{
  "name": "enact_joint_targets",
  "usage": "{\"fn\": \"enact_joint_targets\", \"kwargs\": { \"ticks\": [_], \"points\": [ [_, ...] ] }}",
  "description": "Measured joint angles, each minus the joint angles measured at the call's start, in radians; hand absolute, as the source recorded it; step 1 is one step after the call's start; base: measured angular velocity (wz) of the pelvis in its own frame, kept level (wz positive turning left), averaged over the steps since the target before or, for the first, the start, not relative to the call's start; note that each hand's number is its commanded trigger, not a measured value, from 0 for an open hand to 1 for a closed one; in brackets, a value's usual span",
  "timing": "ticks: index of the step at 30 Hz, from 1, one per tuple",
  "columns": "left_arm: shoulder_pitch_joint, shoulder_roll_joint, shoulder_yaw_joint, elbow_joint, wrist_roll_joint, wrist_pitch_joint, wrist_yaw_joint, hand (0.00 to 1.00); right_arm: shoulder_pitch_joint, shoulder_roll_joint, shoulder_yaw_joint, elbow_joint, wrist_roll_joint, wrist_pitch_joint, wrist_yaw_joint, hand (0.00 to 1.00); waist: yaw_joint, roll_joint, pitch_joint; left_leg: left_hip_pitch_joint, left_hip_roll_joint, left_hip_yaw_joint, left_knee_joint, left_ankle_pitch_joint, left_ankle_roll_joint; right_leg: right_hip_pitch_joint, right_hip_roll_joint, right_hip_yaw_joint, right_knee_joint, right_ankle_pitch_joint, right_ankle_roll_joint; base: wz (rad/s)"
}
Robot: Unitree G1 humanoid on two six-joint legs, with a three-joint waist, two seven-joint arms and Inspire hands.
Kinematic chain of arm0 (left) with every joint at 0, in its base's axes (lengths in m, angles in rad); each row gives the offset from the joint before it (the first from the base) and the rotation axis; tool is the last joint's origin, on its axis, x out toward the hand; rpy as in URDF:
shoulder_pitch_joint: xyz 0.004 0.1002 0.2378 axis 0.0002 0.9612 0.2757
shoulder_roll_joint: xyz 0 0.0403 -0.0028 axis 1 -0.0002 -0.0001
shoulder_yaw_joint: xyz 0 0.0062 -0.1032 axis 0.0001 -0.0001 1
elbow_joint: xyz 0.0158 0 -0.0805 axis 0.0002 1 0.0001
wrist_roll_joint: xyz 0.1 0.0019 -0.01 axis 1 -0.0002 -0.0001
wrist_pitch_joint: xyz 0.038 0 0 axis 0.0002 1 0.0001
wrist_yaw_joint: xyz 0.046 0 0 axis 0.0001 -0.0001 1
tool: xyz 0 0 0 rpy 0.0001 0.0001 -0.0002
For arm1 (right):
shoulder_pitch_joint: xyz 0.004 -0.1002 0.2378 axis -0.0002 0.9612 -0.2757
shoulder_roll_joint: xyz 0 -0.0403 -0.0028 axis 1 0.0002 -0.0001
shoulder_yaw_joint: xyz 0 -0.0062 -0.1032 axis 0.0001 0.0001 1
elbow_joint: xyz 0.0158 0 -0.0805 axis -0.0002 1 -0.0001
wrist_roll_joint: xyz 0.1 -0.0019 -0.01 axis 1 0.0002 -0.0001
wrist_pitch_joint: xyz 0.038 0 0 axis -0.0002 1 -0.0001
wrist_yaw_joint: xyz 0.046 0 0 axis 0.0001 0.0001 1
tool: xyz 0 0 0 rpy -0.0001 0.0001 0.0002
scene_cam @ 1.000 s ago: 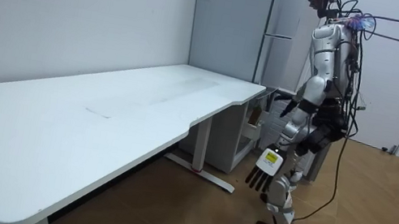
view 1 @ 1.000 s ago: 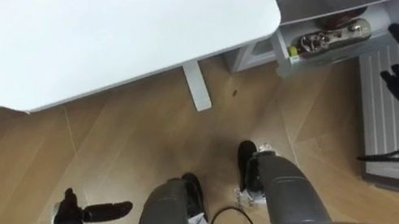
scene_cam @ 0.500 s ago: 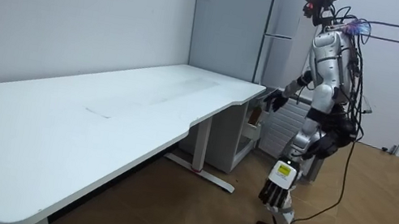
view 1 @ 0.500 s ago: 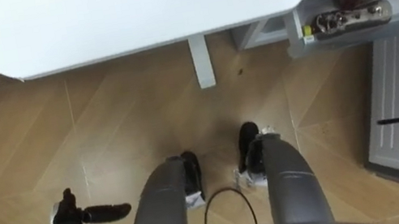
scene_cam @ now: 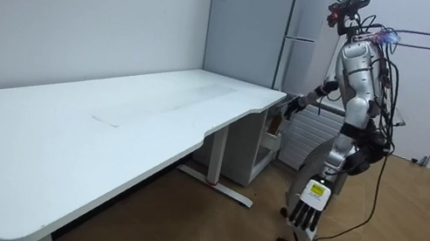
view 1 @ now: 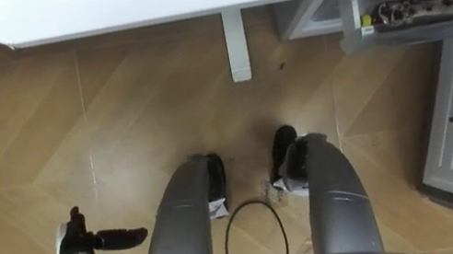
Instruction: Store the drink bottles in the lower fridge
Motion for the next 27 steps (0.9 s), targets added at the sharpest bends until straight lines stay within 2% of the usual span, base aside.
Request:
{"fn": "enact_joint_targets", "kwargs": {
  "ticks": [5, 9, 10, 13, 17, 20, 22, 25, 27],
  "points": [
    [0.000, 0.013, -0.012, 0.000, -0.006, 0.001, -0.004, 0.00, -0.001, -0.007, 0.053, -0.002, -0.072, 0.000, -0.057, 0.00, 0.008, -0.012, 0.0053, -0.061, 0.001, -0.009, 0.052, -0.008, -0.013, -0.058, -0.003, -0.003, 0.052, -0.014, -0.016, 0.07],
    [-0.001, 0.027, -0.028, -0.006, -0.005, 0.006, -0.006, 0.00, -0.011, -0.014, 0.155, -0.012, -0.144, 0.000, -0.061, 0.00, 0.033, -0.010, 0.0054, -0.120, 0.010, -0.028, 0.114, -0.023, -0.026, -0.107, -0.008, -0.015, 0.109, -0.035, -0.033, 0.10],
    [-0.001, 0.028, -0.029, -0.010, -0.005, 0.009, -0.010, 0.00, -0.017, -0.011, 0.168, -0.010, -0.157, 0.015, -0.071, 0.00, 0.047, -0.008, 0.0048, -0.132, 0.015, -0.031, 0.134, -0.031, -0.029, -0.117, -0.008, -0.021, 0.126, -0.044, -0.038, 0.08],
    [-0.001, 0.040, -0.029, -0.018, -0.005, 0.011, -0.027, 0.00, -0.015, -0.012, 0.180, 0.002, -0.191, 0.033, -0.082, 0.00, 0.043, -0.003, 0.0054, -0.159, 0.009, -0.054, 0.178, -0.042, -0.038, -0.132, -0.023, -0.042, 0.169, -0.070, -0.044, 0.20],
    [-0.001, 0.042, -0.033, -0.024, -0.005, 0.008, -0.041, 0.00, -0.015, -0.023, 0.204, 0.001, -0.217, 0.039, -0.067, 0.00, 0.051, 0.006, 0.0070, -0.180, 0.009, -0.071, 0.213, -0.051, -0.050, -0.141, -0.021, -0.057, 0.192, -0.078, -0.047, 0.03],
    [0.004, 0.043, -0.044, -0.039, 0.003, 0.010, -0.044, 0.00, -0.011, -0.037, 0.221, -0.004, -0.245, 0.047, -0.061, 0.00, 0.071, 0.015, 0.0082, -0.193, 0.024, -0.078, 0.226, -0.054, -0.055, -0.142, -0.020, -0.078, 0.188, -0.080, -0.054, -0.12],
    [0.011, 0.045, -0.044, -0.043, 0.009, 0.011, -0.047, 0.00, -0.006, -0.038, 0.226, -0.030, -0.267, 0.065, -0.061, 0.00, 0.085, 0.022, 0.0049, -0.195, 0.038, -0.078, 0.225, -0.053, -0.062, -0.143, -0.013, -0.086, 0.181, -0.079, -0.056, -0.17],
    [0.018, 0.062, -0.051, -0.043, 0.009, 0.010, -0.059, 0.00, 0.020, -0.039, 0.237, -0.083, -0.267, 0.068, -0.064, 0.00, 0.099, 0.023, 0.0043, -0.188, 0.055, -0.077, 0.219, -0.049, -0.076, -0.135, -0.005, -0.100, 0.167, -0.067, -0.077, -0.15],
    [0.021, 0.071, -0.052, -0.042, 0.006, 0.012, -0.066, 0.00, 0.033, -0.040, 0.247, -0.138, -0.267, 0.090, -0.070, 0.00, 0.098, 0.023, 0.0041, -0.188, 0.060, -0.079, 0.218, -0.048, -0.085, -0.134, -0.011, -0.117, 0.167, -0.065, -0.085, -0.08]
  ]
}}
